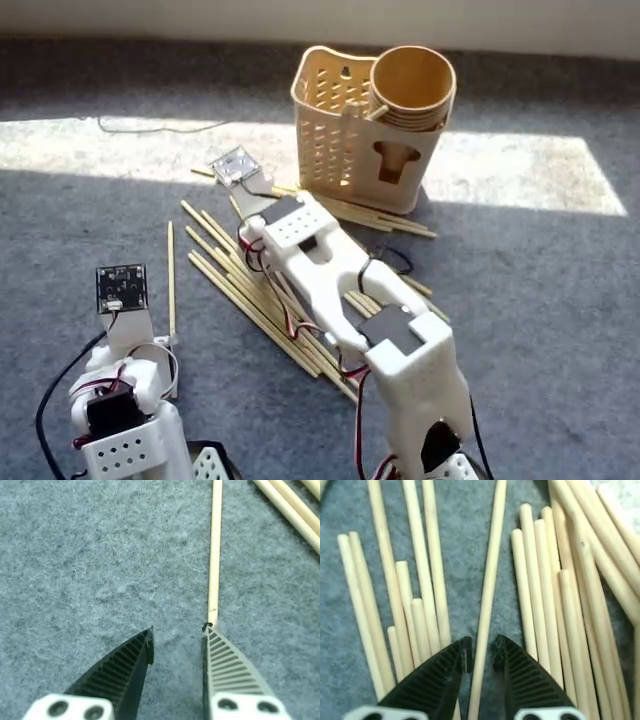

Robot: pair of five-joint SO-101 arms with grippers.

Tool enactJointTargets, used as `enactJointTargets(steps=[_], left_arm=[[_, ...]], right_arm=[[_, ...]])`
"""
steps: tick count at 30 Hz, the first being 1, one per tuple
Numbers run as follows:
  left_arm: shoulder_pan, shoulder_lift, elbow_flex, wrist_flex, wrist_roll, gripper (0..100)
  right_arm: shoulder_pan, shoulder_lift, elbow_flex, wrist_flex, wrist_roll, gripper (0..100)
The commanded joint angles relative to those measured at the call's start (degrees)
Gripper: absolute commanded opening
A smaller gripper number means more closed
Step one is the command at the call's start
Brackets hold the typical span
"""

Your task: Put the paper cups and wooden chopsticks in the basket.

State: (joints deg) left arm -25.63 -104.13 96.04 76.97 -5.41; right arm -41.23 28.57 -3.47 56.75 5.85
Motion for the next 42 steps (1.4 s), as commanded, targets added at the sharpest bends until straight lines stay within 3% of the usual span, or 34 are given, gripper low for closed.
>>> enactJointTargets(steps=[1, 3, 7, 18, 38, 42], left_arm=[[-0.22, -0.40, 1.19, 0.18, 0.35, 16], [-0.22, -0.40, 1.19, 0.18, 0.35, 16], [-0.22, -0.40, 1.19, 0.18, 0.35, 16], [-0.22, -0.40, 1.19, 0.18, 0.35, 16], [-0.13, -0.40, 1.19, 0.18, 0.35, 16], [3.65, -0.40, 1.19, 0.18, 0.35, 16]], right_arm=[[0.66, 2.68, -6.81, 7.08, 1.67, 6.6], [0.92, 4.70, -9.98, 9.10, 4.75, 0.6], [1.19, 6.55, -13.76, 12.70, 8.44, 0.5], [1.27, 6.02, -14.46, 16.48, 8.62, 0.5], [2.95, -10.86, -13.67, 19.47, 8.26, 0.5], [2.95, -13.85, -10.07, 17.89, 8.26, 0.5]])
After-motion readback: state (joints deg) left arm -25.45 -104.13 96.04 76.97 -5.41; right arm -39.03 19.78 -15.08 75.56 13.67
